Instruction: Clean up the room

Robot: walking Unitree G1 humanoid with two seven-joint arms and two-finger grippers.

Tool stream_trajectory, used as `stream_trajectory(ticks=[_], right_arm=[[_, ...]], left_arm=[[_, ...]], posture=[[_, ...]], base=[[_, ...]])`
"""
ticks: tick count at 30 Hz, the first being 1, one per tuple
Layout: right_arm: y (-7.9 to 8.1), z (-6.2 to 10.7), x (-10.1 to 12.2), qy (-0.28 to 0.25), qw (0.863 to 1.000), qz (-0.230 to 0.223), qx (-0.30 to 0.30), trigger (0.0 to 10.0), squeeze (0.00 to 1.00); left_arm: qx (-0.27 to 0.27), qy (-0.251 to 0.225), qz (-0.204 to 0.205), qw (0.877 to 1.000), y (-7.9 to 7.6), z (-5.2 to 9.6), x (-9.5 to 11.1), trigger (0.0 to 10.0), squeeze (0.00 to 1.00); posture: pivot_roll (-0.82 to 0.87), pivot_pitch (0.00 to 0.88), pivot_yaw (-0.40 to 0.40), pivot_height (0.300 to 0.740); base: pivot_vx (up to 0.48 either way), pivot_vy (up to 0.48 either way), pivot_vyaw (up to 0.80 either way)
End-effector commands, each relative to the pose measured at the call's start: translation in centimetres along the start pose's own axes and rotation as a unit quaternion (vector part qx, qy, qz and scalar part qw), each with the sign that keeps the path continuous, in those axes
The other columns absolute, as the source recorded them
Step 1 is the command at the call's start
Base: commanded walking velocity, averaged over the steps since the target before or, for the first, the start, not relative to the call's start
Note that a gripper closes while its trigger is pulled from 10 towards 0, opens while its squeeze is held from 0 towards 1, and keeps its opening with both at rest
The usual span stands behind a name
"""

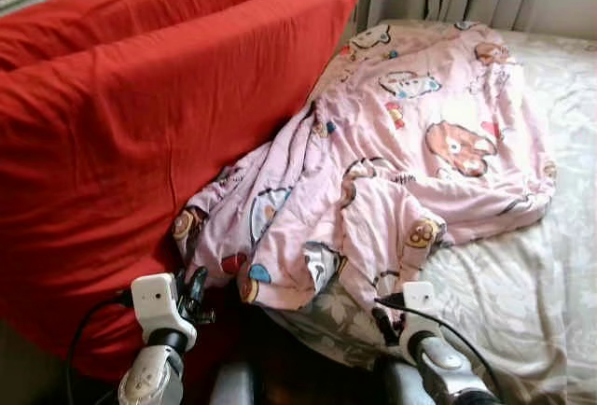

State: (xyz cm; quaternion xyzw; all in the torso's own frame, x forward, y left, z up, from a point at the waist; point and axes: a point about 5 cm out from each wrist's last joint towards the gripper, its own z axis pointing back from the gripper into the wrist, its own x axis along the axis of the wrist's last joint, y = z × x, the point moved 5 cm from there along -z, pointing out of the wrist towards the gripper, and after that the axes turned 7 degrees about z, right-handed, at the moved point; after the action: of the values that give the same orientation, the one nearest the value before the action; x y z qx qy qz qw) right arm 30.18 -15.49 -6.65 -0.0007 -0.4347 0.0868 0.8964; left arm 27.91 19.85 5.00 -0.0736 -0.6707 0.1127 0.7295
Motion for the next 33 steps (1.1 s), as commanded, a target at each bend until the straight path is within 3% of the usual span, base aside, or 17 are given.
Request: stream_trajectory(ticks=[1,15,21,30,31,32,33], right_arm=[[0.2,-0.1,0.3,0.002,1.0,-0.001,-0.002,10.0,0.0],[-0.7,-0.3,1.6,-0.013,0.999,0.004,-0.039,10.0,0.0],[-0.8,-0.3,0.7,0.014,0.996,0.084,-0.038,10.0,0.0],[-0.5,-0.3,0.6,0.02,0.994,0.101,-0.028,10.0,0.0],[-0.5,-0.3,0.6,0.023,0.993,0.11,-0.026,3.6,0.0],[-0.4,-0.3,0.6,0.026,0.992,0.12,-0.024,0.0,0.0],[-0.4,-0.3,0.6,0.026,0.992,0.12,-0.024,0.0,0.0]], left_arm=[[0.005,0.006,0.0,1.0,0.2,0.6,0.2,10.0,0.0],[0.017,0.029,0.0,0.999,0.3,2.5,-0.3,10.0,0.0],[0.019,0.035,0.002,0.999,0.2,3.0,-0.6,10.0,0.0],[0.022,0.041,0.005,0.999,0.0,3.3,-0.7,10.0,0.0],[0.023,0.042,0.005,0.999,0.0,3.3,-0.7,10.0,0.0],[0.023,0.043,0.006,0.999,0.0,3.4,-0.8,10.0,0.0],[0.023,0.043,0.006,0.999,0.0,3.4,-0.8,10.0,0.0]], posture=[[0.18,0.155,0.046,0.605],[0.19,0.191,0.04,0.605],[0.2,0.2,0.033,0.605],[0.2,0.209,0.025,0.605],[0.2,0.211,0.024,0.605],[0.2,0.213,0.023,0.605],[0.2,0.213,0.023,0.605]], base=[[0.0,0.0,0.0],[0.0,0.0,0.0],[0.0,0.0,0.0],[0.0,0.0,0.0],[0.0,0.0,0.0],[0.0,0.0,0.0],[0.0,0.0,0.0]])
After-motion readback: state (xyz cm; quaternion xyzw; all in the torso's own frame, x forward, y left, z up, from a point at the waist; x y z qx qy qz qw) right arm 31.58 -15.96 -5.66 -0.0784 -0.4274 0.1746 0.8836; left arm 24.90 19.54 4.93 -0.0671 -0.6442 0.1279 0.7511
